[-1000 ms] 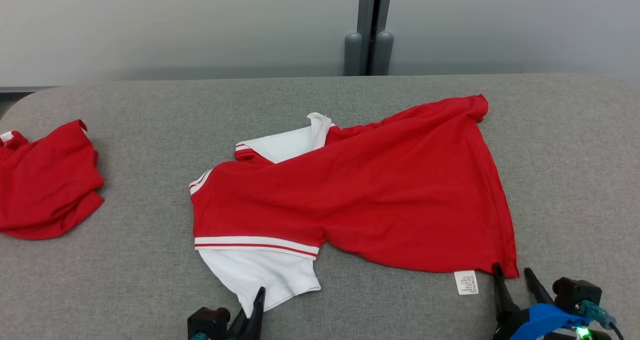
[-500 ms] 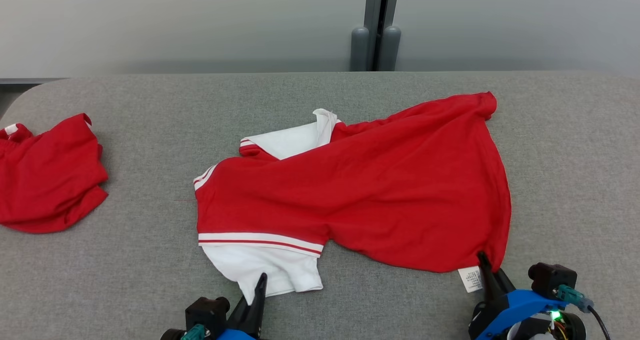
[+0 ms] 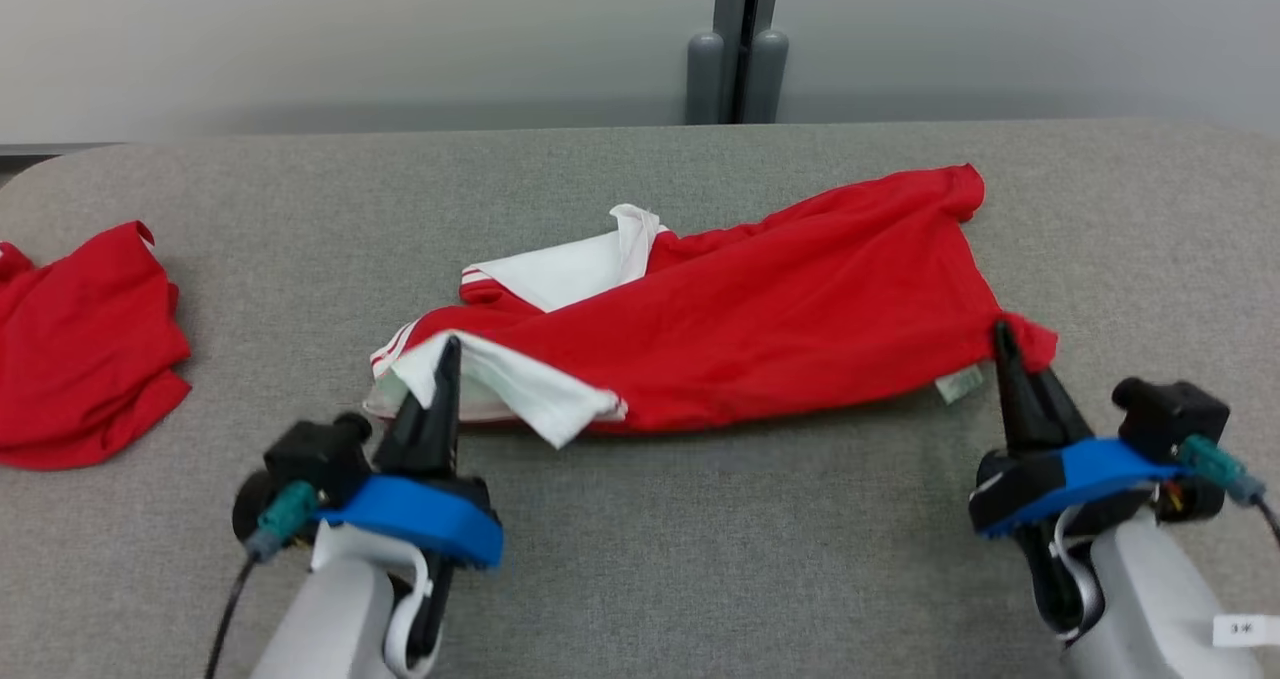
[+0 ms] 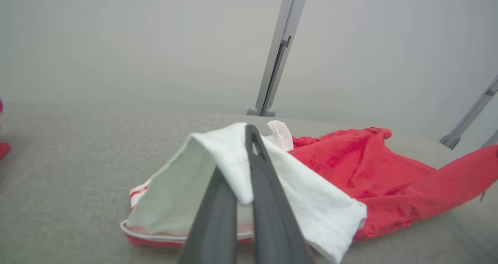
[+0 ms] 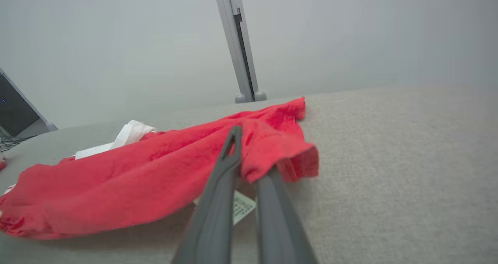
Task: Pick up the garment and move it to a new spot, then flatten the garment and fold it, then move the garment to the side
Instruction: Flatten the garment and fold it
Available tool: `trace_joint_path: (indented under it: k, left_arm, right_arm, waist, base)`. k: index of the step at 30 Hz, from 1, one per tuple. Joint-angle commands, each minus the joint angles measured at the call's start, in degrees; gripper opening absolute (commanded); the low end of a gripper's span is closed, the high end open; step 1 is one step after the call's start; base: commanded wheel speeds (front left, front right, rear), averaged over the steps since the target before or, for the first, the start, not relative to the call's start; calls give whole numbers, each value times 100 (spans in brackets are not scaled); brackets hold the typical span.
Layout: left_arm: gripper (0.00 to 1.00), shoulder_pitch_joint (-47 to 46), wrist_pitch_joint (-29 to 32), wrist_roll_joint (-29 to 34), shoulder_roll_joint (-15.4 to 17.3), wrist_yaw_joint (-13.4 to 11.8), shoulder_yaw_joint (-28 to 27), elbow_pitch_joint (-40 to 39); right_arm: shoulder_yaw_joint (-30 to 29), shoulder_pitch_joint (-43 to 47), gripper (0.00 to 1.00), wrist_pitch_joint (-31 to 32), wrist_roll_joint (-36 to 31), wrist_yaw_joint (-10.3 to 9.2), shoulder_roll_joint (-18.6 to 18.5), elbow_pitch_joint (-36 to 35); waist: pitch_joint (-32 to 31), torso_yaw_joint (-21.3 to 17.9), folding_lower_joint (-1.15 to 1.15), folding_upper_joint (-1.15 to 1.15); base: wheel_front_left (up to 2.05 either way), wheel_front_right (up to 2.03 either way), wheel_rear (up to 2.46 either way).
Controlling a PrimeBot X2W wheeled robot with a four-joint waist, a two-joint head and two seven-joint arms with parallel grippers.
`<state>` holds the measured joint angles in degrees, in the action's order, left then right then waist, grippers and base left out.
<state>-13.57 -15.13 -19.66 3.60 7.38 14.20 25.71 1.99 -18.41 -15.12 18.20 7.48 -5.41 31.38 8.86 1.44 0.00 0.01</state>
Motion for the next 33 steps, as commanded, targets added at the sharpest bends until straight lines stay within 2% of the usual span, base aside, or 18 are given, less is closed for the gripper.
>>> trace_joint_path:
  k: [1, 6, 11, 14, 16, 21, 25, 28, 33]
  left_arm:
    - [0, -465, -2, -27, 140, 4, -56, -43]
    - [0, -1801, 32, -220, 553, 9, 188, 124]
    - [0, -3610, 290, -652, 994, 8, 356, 367]
    - [0, -4701, 438, -773, 1158, 9, 543, 576]
    - [0, -5359, 493, -924, 1154, 8, 653, 729]
    - [0, -6943, 436, -852, 1164, 9, 1089, 1226]
    - [0, -7858, 272, -1014, 875, 8, 1172, 1861]
    - [0, -8405, 201, -1044, 746, 8, 1427, 2121]
    - [0, -8736, 105, -1144, 813, 7, 1700, 2461]
  right_arm:
    - [39, -375, 0, -3, -55, 3, -171, -90]
    - [278, -1542, 0, 42, 124, 3, -509, 51]
    - [536, -3169, 0, 336, 318, 3, -908, 326]
    - [641, -4164, 0, 555, 534, 3, -981, 593]
    - [722, -4784, 0, 680, 664, 3, -1080, 773]
    - [844, -6148, 0, 889, 950, 3, -1269, 1307]
    - [983, -6912, 0, 864, 1171, 3, -1382, 1713]
    - [1133, -7372, 0, 854, 1289, 3, -1442, 1966]
    - [1467, -7750, 0, 777, 1412, 3, -1443, 2204]
  waist:
    - [68, -33, 0, -1]
    - [370, -138, 0, -1]
    - [946, -195, 0, -1]
    - [1270, -234, 0, -1]
    - [1431, -224, 0, -1]
    - [1757, -136, 0, -1]
    - [1746, -108, 0, -1]
    - [1808, -87, 0, -1]
    - [1847, -98, 0, -1]
  base:
    - [0, 0, 0]
    - [0, 0, 0]
    - [0, 0, 0]
    - [0, 0, 0]
    - [0, 0, 0]
    - [0, 0, 0]
    - [0, 0, 0]
    - [0, 0, 0]
    - [0, 0, 0]
